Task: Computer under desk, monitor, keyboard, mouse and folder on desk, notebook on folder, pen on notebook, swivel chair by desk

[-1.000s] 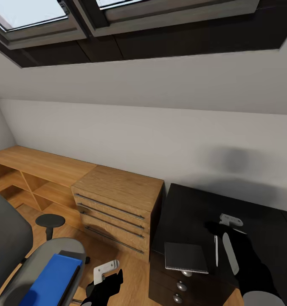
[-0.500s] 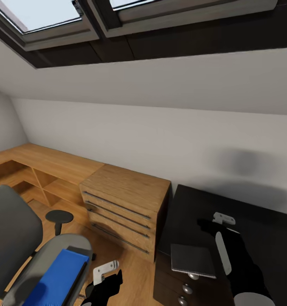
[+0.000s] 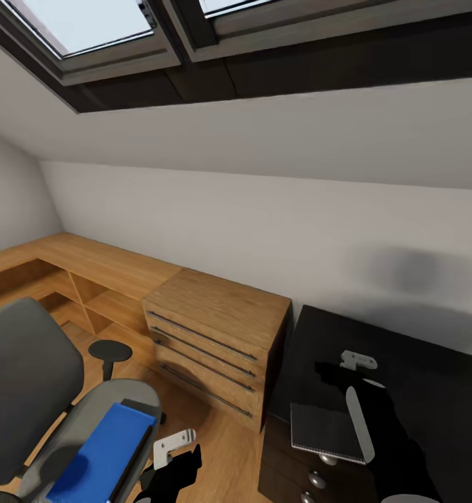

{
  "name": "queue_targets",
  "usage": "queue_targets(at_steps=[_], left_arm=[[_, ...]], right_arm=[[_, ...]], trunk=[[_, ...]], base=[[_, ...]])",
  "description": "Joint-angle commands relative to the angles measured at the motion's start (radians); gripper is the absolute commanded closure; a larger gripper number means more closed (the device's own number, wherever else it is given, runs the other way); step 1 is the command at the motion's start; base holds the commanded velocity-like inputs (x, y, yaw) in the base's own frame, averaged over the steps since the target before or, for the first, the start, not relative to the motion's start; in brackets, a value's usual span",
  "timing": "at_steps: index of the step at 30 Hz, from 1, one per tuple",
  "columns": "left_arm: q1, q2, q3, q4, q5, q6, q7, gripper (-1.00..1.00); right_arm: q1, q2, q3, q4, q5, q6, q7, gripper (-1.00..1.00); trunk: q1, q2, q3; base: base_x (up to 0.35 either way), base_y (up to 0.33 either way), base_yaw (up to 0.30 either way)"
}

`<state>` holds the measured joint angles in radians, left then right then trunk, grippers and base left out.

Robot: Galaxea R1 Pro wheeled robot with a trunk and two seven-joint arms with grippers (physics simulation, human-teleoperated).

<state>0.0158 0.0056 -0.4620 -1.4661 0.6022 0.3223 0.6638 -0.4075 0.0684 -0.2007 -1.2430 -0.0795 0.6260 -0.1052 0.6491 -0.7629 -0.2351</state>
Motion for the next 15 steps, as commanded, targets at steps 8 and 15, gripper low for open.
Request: queue_targets(at_steps=[8, 15], left_arm=[[0.0, 0.001, -0.001, -0.002, 0.005, 0.003, 0.007, -1.0], [0.0, 0.001, -0.001, -0.002, 0.005, 0.003, 0.007, -1.0]], right_arm=[[0.002, 0.001, 0.015, -0.012, -0.006, 0.006, -0.008, -1.0], [0.004, 0.001, 0.015, -0.012, -0.006, 0.005, -0.009, -1.0]], trunk=[[0.0, -0.001, -0.002], [0.0, -0.001, -0.002]], base=[[0.0, 0.0, 0.044], [0.0, 0.0, 0.244]])
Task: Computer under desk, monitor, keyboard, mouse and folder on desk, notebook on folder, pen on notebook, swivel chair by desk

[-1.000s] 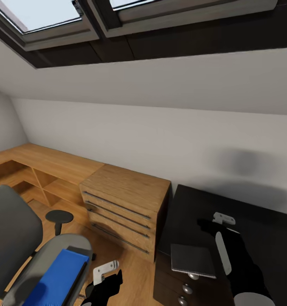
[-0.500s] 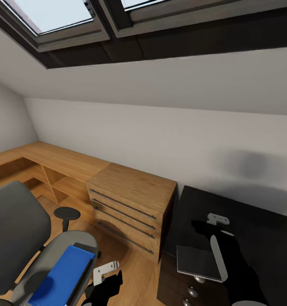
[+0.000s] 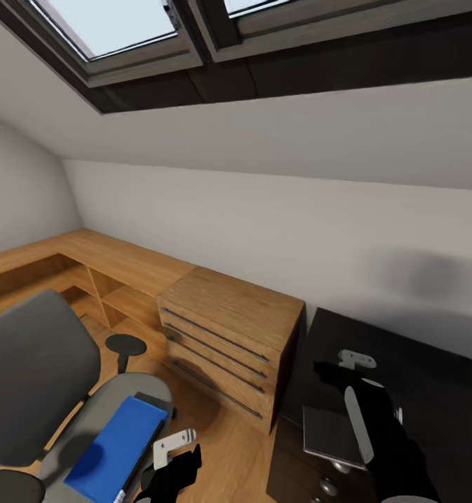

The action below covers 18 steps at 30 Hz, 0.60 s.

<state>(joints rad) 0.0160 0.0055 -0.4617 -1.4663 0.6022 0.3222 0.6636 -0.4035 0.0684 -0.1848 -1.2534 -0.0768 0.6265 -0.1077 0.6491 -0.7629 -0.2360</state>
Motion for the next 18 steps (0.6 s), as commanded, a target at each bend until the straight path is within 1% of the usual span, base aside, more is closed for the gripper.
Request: queue_targets(at_steps=[1, 18], left_arm=[[-0.001, 0.001, -0.002, -0.002, 0.005, 0.003, 0.007, -1.0], [-0.001, 0.001, -0.002, -0.002, 0.005, 0.003, 0.007, -1.0]], right_arm=[[0.0, 0.001, 0.0, -0.002, -0.009, 0.004, -0.006, -1.0], [0.011, 0.002, 0.002, 0.001, -0.01, 0.002, -0.006, -1.0]], trunk=[[0.0, -0.001, -0.001], [0.0, -0.001, -0.001]], base=[[0.0, 0.0, 0.267], [0.0, 0.0, 0.274]])
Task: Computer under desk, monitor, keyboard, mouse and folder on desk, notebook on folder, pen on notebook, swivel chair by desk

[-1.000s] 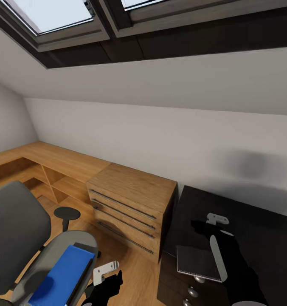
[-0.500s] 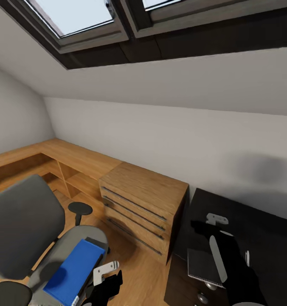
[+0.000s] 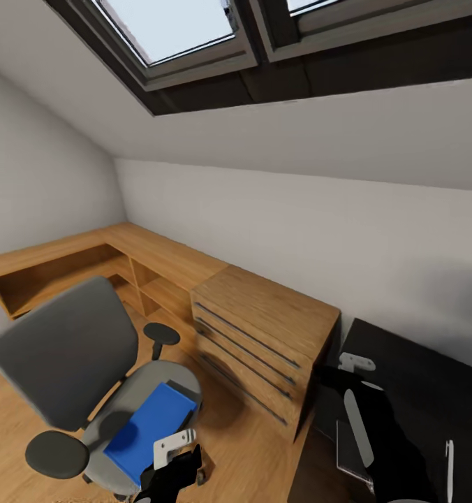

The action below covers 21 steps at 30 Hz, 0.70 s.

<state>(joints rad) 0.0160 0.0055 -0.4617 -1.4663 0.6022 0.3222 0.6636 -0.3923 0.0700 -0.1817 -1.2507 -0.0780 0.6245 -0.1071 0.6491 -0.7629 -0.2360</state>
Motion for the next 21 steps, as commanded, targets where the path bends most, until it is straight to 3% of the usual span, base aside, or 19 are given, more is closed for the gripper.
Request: queue_targets(at_steps=[1, 21], left_arm=[[-0.001, 0.001, -0.002, -0.002, 0.005, 0.003, 0.007, -1.0], [-0.001, 0.001, -0.002, -0.002, 0.006, 0.003, 0.007, -1.0]], right_arm=[[0.0, 0.001, -0.001, -0.001, -0.009, 0.004, -0.006, -1.0], [0.0, 0.001, 0.001, 0.004, -0.008, 0.003, -0.005, -1.0]], trunk=[[0.0, -0.001, -0.001], [0.0, -0.001, -0.001]], base=[[0.0, 0.0, 0.276], [0.0, 0.0, 0.275]])
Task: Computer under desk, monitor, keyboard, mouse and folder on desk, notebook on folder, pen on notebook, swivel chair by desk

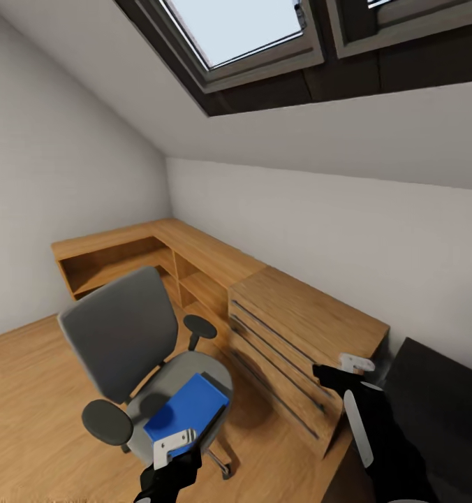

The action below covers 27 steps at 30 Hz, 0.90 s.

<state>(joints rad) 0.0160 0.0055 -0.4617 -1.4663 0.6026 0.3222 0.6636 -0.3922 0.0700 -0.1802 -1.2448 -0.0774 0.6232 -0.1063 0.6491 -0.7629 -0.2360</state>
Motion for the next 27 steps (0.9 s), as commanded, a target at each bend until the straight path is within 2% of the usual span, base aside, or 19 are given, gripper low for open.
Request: queue_targets(at_steps=[1, 27], left_arm=[[-0.001, 0.001, -0.002, -0.002, 0.005, 0.003, 0.007, -1.0], [-0.001, 0.001, -0.001, -0.002, 0.006, 0.003, 0.007, -1.0]], right_arm=[[0.0, 0.001, -0.001, -0.001, -0.009, 0.004, -0.006, -1.0], [0.001, 0.001, 0.0, -0.001, -0.009, 0.004, -0.006, -1.0]], trunk=[[0.0, -0.001, -0.001], [0.0, -0.001, -0.001]], base=[[0.0, 0.0, 0.275], [0.0, 0.0, 0.275]])
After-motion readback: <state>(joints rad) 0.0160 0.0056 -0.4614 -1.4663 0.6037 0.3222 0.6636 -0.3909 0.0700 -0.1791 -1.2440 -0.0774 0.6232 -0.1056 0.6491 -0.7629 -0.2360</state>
